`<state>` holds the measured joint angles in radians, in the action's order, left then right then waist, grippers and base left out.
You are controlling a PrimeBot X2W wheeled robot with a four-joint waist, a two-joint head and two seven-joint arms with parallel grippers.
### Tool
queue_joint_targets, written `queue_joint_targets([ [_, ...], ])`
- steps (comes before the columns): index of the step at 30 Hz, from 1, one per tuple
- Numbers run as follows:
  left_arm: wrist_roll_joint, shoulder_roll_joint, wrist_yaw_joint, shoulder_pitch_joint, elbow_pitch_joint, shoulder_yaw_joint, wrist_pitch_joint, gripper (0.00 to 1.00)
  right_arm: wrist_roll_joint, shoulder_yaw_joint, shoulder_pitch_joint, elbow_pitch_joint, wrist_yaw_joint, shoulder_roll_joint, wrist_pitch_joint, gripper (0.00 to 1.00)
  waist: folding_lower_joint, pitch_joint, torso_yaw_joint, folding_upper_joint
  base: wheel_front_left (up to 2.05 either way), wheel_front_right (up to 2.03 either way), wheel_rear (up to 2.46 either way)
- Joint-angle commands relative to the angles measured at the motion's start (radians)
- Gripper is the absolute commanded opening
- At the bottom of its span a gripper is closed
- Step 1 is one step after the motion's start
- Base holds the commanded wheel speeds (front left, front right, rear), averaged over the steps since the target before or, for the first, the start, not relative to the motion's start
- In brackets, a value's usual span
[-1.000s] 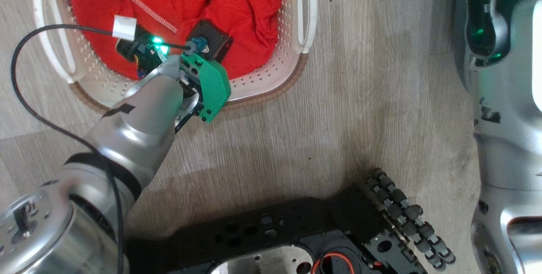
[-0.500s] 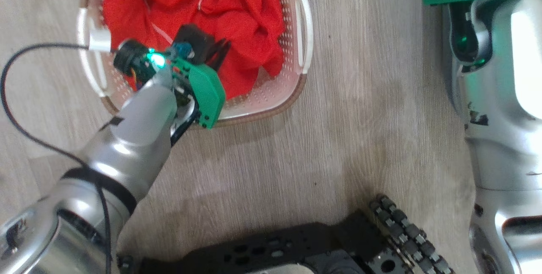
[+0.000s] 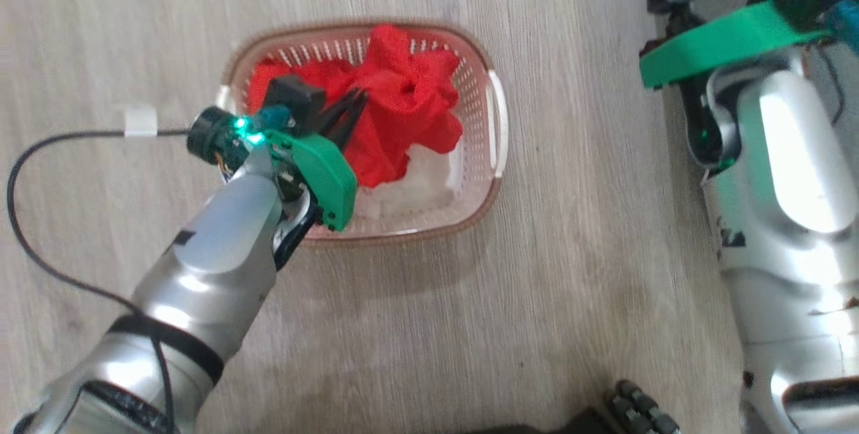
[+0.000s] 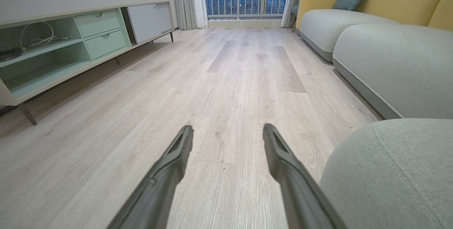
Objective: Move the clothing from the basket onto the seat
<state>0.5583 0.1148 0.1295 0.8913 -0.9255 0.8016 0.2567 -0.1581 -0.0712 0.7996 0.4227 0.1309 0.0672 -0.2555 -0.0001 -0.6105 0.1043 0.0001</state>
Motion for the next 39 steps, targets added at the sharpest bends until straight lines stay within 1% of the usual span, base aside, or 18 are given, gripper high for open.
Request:
queue_joint_targets([
  [1, -0.010, 0.017, 0.001, -0.014, 0.030, -0.038, 0.005, 0.00, -0.001, -0.010, -0.027, -0.024, 0.000, -0.016, -0.006, 1.00, 0.0001, 0.070, -0.025, -0.0001, 0.00, 0.00, 0.00],
  [11, -0.100, 0.011, 0.001, -0.114, 0.168, -0.192, 0.005, 0.00, -0.016, -0.015, -0.131, 0.033, 0.000, 0.002, -0.006, 1.00, 0.0001, 0.252, -0.056, -0.0001, 0.00, 0.00, 0.00],
  [18, -0.163, 0.013, 0.001, -0.149, 0.311, -0.289, 0.005, 0.00, -0.034, -0.015, -0.183, 0.047, 0.000, 0.010, -0.006, 1.00, 0.0001, 0.319, -0.078, -0.0001, 0.00, 0.00, 0.00],
  [27, -0.210, 0.004, 0.001, -0.140, 0.492, -0.352, 0.005, 0.00, -0.043, -0.021, -0.230, 0.063, 0.000, 0.012, -0.006, 1.00, 0.0001, 0.375, -0.099, -0.0001, 0.00, 0.00, 0.00],
  [31, -0.226, 0.003, 0.001, -0.130, 0.568, -0.361, 0.005, 0.00, -0.045, -0.020, -0.249, 0.068, 0.000, 0.011, -0.006, 1.00, 0.0001, 0.398, -0.108, -0.0001, 0.00, 0.00, 0.00],
  [39, -0.247, 0.005, 0.001, -0.131, 0.665, -0.374, 0.005, 0.00, -0.054, -0.023, -0.284, 0.079, 0.000, 0.007, -0.006, 1.00, 0.0001, 0.438, -0.116, -0.0001, 0.00, 0.00, 0.00],
])
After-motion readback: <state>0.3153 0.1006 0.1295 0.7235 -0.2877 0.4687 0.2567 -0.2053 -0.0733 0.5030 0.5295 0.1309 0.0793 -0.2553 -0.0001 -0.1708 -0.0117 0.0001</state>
